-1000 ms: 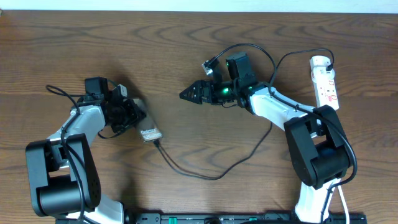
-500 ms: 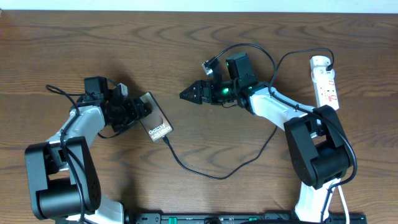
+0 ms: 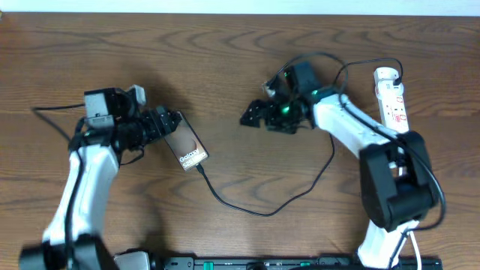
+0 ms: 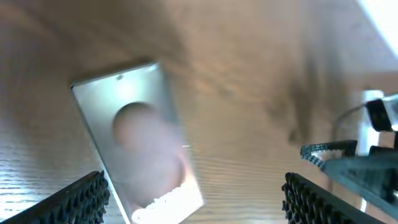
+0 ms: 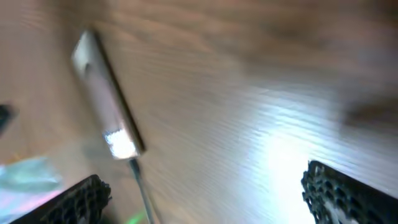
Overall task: Plug charger to phone and switch on socket
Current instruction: 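Move the right gripper to the power strip beside the charger adapter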
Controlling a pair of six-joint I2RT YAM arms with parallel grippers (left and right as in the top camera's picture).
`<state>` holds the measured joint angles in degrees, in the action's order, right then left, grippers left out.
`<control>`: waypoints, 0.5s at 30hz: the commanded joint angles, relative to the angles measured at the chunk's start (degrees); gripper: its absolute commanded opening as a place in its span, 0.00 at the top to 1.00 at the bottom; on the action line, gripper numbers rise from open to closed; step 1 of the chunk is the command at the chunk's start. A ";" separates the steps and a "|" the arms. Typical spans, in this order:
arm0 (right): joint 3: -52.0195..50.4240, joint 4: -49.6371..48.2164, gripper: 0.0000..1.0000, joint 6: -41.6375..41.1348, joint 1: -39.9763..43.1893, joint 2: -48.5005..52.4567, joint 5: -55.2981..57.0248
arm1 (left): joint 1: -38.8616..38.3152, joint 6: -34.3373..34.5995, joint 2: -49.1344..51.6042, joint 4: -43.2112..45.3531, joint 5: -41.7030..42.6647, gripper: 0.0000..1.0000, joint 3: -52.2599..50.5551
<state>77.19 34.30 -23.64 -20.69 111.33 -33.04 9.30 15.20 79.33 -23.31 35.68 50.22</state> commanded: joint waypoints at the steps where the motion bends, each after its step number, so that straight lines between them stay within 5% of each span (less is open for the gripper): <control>1: 7.52 5.81 0.01 6.10 2.10 -7.15 14.05 | 0.00 0.50 -5.20 -1.92 1.38 0.12 0.04; 7: 13.92 15.91 0.01 6.58 10.45 -14.19 25.42 | 0.00 0.48 -11.98 -4.94 1.36 0.12 0.04; 15: 14.23 17.35 0.01 10.58 32.15 -20.04 20.37 | 0.00 0.04 -13.09 -5.16 1.16 0.12 0.04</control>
<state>91.00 51.27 -16.51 5.48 92.20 -11.03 9.30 15.22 66.43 -28.29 36.29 50.22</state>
